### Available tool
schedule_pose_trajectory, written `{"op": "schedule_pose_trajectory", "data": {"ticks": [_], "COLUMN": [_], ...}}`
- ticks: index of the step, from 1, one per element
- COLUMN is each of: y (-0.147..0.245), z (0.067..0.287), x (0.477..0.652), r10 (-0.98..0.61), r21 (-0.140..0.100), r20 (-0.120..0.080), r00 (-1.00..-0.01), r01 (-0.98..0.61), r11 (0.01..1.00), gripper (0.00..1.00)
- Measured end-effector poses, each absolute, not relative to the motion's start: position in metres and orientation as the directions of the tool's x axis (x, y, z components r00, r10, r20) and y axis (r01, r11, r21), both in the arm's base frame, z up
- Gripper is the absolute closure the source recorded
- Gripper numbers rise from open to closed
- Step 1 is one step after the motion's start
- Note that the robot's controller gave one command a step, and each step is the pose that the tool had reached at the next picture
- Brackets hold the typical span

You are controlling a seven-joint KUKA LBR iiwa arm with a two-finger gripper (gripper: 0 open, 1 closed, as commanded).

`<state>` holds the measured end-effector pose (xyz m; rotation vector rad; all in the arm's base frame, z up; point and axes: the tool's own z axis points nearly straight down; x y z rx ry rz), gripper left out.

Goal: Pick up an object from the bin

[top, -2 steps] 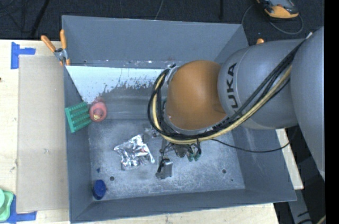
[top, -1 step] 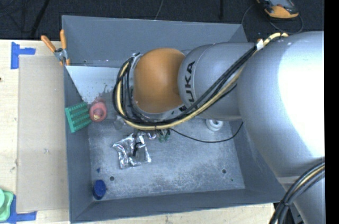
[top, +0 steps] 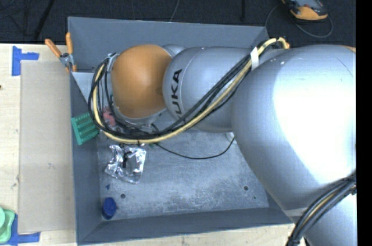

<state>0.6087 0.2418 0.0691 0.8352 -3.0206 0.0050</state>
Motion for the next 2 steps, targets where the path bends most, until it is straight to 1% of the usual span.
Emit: {"op": "schedule_pose_trajectory", "data": {"ticks": [1,2], "y": [0.242,0.244], "z": [0.07,0.203], "x": [0.61,0.579], "r10": [-0.51,-0.574], "r21": [0.001,-0.002], "r20": [0.0,-0.009], "r00": [-0.86,-0.819], "r01": [-0.51,-0.574], "r11": [0.86,0.819], "gripper": [1.0,1.0]}}
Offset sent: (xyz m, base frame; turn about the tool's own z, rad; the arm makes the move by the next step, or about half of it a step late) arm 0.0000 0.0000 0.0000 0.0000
